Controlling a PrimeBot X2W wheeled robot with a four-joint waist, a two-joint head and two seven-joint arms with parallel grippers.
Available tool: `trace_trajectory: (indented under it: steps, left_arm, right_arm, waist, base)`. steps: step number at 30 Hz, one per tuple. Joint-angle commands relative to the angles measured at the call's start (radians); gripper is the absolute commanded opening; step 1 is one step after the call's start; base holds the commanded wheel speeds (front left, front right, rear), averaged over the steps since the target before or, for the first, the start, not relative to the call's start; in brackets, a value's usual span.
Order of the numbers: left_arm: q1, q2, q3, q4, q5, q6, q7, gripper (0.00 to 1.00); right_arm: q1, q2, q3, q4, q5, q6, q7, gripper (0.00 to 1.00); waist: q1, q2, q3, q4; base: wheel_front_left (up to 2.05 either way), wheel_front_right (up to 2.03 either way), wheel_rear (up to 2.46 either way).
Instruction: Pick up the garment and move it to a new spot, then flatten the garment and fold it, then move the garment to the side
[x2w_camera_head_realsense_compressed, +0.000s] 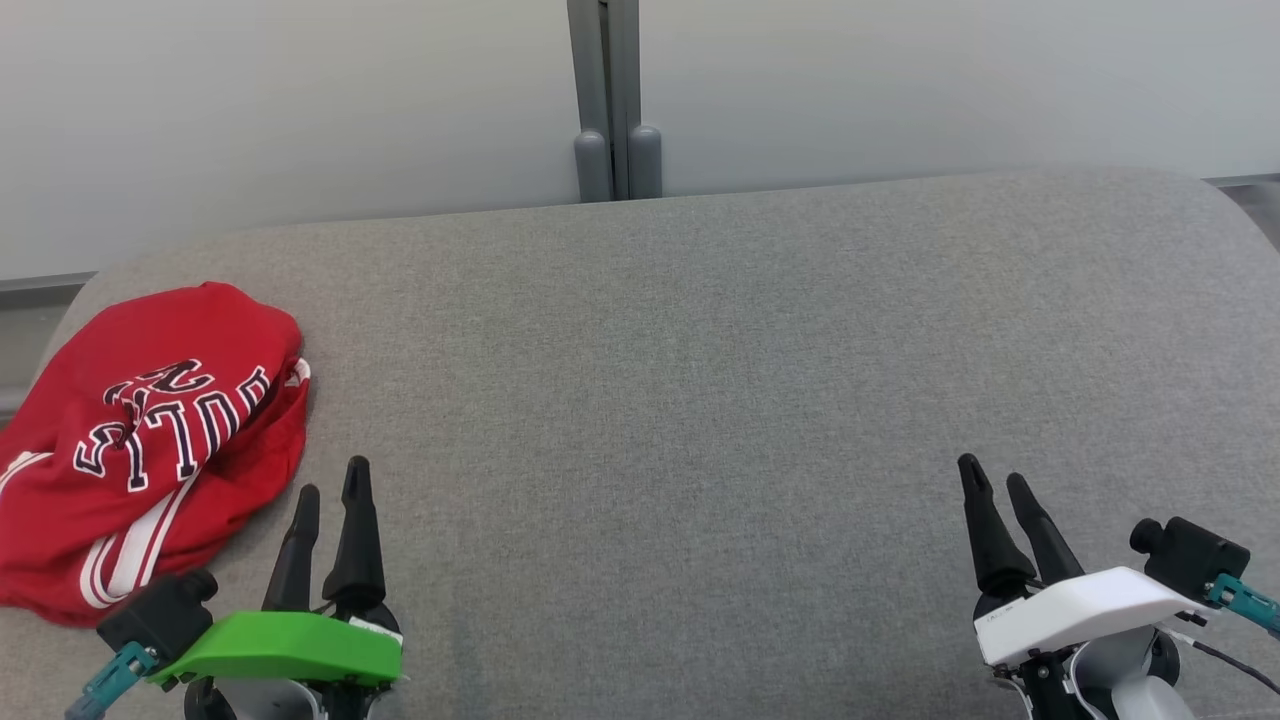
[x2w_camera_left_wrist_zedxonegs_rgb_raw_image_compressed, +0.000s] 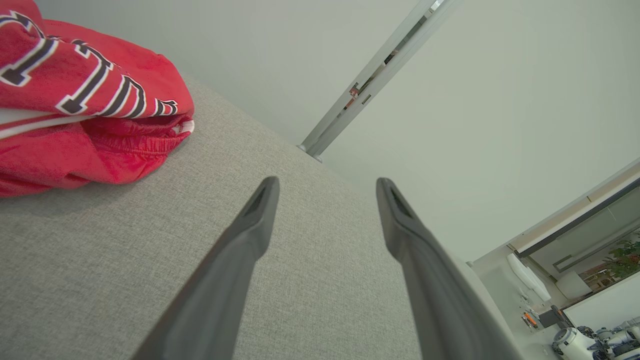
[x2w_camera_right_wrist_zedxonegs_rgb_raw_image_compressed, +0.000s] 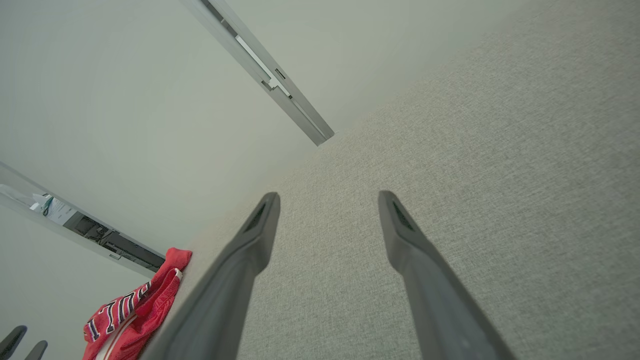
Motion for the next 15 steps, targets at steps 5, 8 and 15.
trace_trajectory:
  steps: [5, 8, 15]
  left_arm:
    - [0.006, 0.007, -0.02, -0.021, 0.1, 0.026, -0.022, 1.0]
    - [0.01, 0.007, -0.031, -0.022, 0.149, 0.041, -0.031, 1.0]
    - [0.019, 0.008, -0.055, -0.04, 0.232, 0.054, -0.05, 1.0]
  right_arm:
    - [0.012, -0.002, 0.013, -0.027, -0.071, 0.004, -0.026, 1.0]
    - [0.014, -0.005, 0.013, -0.023, -0.116, 0.005, -0.035, 1.0]
    - [0.018, -0.007, 0.03, -0.029, -0.217, 0.005, -0.054, 1.0]
  waist:
    - [0.0, 0.0, -0.004, 0.002]
    - [0.0, 0.0, -0.006, 0.003]
    - [0.0, 0.0, -0.008, 0.001]
  base:
    - [0.0, 0.0, 0.0]
    - [0.0, 0.0, 0.0]
    - [0.0, 0.0, 0.0]
